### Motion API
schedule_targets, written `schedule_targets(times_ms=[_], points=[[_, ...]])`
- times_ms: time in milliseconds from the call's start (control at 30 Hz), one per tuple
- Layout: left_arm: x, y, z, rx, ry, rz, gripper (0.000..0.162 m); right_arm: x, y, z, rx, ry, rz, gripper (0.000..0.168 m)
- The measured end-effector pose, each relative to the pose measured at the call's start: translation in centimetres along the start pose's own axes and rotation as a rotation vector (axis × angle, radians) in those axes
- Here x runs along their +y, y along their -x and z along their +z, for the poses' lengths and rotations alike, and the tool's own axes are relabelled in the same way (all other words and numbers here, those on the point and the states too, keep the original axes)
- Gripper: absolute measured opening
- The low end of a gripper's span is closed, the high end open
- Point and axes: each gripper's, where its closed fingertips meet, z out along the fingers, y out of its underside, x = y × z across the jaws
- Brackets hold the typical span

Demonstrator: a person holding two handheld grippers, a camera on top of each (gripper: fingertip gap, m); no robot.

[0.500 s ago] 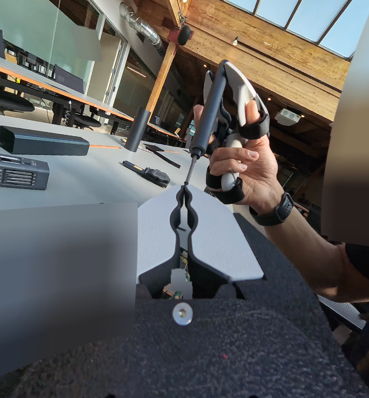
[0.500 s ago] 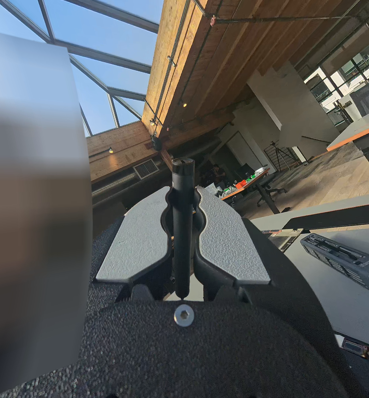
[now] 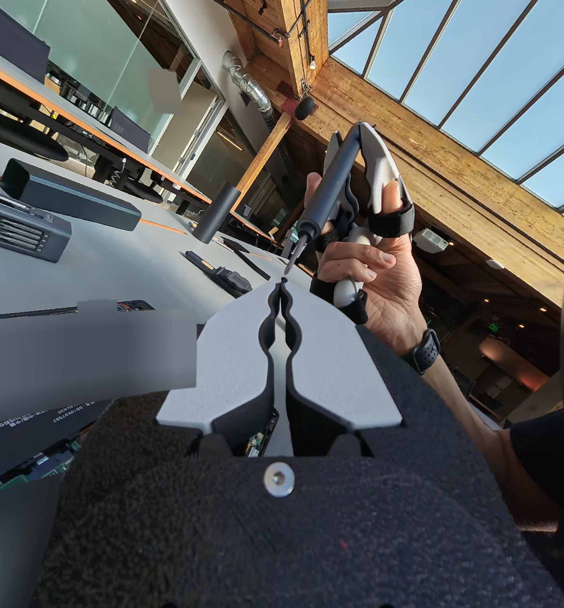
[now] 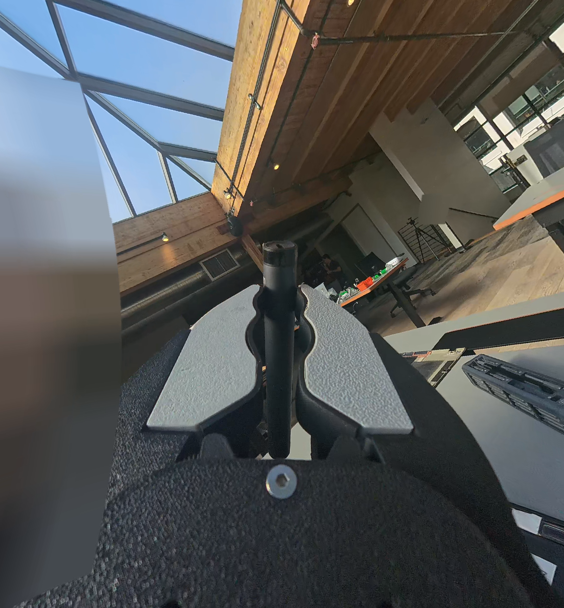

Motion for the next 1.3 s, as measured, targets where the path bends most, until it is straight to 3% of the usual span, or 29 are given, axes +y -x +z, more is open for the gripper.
schedule_targets(times_ms=[933, 1300], points=[[0.1, -0.2, 0.1, 0.034, 0.008, -0.051, 0.000, 0.6, 0.1, 0.7, 0.000, 0.008, 0.017, 0.017], [0.9, 0.2, 0.3, 0.012, 0.050, -0.035, 0.000, 1.2, 0.7, 1.4, 0.005, 0.072, -0.077, 0.017]])
